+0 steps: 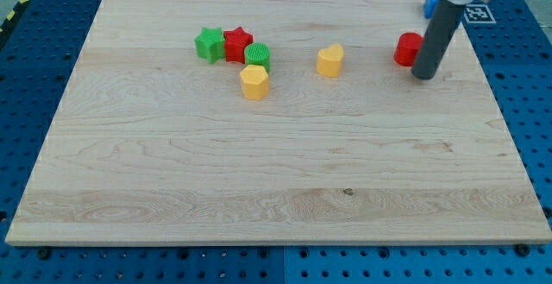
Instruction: Push the red circle to the top right of the board
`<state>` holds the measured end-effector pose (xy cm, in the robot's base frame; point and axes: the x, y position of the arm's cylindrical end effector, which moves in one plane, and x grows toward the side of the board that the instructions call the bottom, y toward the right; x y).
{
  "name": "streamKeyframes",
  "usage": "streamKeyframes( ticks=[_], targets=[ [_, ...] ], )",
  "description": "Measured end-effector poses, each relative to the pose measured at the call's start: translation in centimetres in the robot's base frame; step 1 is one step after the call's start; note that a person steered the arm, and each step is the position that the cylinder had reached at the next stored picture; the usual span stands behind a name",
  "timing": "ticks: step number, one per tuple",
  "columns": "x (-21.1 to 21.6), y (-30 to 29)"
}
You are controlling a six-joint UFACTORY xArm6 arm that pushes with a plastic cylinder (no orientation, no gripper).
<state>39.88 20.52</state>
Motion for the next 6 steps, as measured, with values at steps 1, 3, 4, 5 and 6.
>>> streamKeyframes(
  ticks=[1,3,4,5,6],
  targets=[
    [-1.9,-0.6],
    [-7.8,-2.8],
    [-7.8,-2.8],
    [-11.5,-2.7],
    [-11.5,-3.5]
  ],
)
